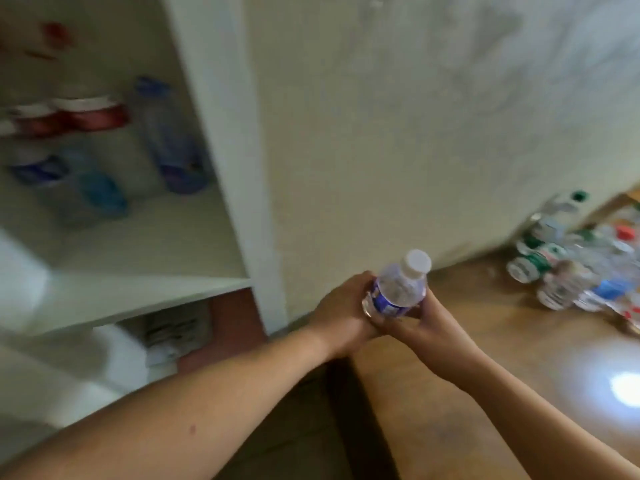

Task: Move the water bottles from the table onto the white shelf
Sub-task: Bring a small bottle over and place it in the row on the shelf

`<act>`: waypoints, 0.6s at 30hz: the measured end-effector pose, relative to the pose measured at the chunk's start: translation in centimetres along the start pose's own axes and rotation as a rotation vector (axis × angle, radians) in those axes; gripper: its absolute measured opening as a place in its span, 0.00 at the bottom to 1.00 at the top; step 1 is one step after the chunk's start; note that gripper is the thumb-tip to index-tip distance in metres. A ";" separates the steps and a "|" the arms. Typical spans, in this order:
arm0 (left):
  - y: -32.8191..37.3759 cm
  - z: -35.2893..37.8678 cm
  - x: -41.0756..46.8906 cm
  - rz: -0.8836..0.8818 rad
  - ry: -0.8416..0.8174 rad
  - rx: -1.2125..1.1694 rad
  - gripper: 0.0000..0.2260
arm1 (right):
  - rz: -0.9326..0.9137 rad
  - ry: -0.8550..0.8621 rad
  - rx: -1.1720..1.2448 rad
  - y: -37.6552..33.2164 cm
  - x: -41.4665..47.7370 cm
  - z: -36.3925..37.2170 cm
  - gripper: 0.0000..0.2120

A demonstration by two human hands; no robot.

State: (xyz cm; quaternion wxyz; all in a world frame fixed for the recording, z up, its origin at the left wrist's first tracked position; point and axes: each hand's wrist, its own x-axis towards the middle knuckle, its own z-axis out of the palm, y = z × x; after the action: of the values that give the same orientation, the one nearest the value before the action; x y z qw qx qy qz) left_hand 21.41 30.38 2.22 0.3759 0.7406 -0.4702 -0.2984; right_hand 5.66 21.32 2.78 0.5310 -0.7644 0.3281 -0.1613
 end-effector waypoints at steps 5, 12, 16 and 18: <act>-4.1 -10.5 -7.5 -0.054 0.083 0.068 0.24 | -0.068 -0.216 -0.129 -6.5 1.3 9.2 0.28; -9.9 -20.3 -12.0 -0.094 0.421 0.024 0.27 | -0.205 -0.290 -0.149 -13.1 5.9 21.0 0.31; -13.2 -24.9 -10.3 -0.124 0.521 0.044 0.29 | -0.204 -0.265 -0.147 -17.3 9.6 25.6 0.34; -14.7 -26.7 -8.8 -0.160 0.534 0.085 0.26 | -0.168 -0.241 -0.214 -18.4 11.7 27.3 0.32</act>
State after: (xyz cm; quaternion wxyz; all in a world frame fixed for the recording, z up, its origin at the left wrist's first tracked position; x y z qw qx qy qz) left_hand 46.30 49.94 5.08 0.4304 0.8428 -0.3068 -0.1016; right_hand 36.52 36.76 8.01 0.4668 -0.8551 0.2124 -0.0762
